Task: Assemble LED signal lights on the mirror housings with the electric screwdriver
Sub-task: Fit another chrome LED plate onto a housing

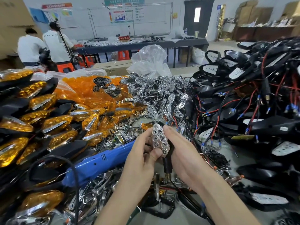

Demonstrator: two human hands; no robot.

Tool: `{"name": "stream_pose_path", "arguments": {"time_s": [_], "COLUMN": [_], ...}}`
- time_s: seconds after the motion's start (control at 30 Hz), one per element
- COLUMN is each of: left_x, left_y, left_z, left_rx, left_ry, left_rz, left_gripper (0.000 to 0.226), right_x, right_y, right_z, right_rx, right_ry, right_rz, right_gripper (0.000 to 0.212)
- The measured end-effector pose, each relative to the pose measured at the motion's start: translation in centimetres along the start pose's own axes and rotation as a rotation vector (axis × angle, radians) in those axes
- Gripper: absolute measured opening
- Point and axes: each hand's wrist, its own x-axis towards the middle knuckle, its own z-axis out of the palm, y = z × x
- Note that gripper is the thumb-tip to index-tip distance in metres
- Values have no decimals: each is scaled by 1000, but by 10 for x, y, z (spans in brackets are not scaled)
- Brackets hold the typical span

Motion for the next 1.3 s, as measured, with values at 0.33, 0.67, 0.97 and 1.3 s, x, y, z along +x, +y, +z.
{"name": "stream_pose_path", "arguments": {"time_s": [0.33,0.67,0.97,1.3], "left_x": [1,4,5,4], "left_y": [1,0,-3,-6], "left_z": [1,-10,-24,-22], "left_rx": [-81,-241,-413,-319], "left_ry": [14,-76,-134,-187], "left_rz": [-38,-28,-100,-52], "left_gripper": [56,43,17,26], "right_x": [-2,2,0,-2], "right_y": [-4,-3,-5,-11], "right_z": [4,-5,-5,-1], "right_rx": [-10,28,-7,61], "right_ry": [28,-66,-101,-131], "right_rz": [14,76,68,56], "right_gripper": [40,44,38,45]}}
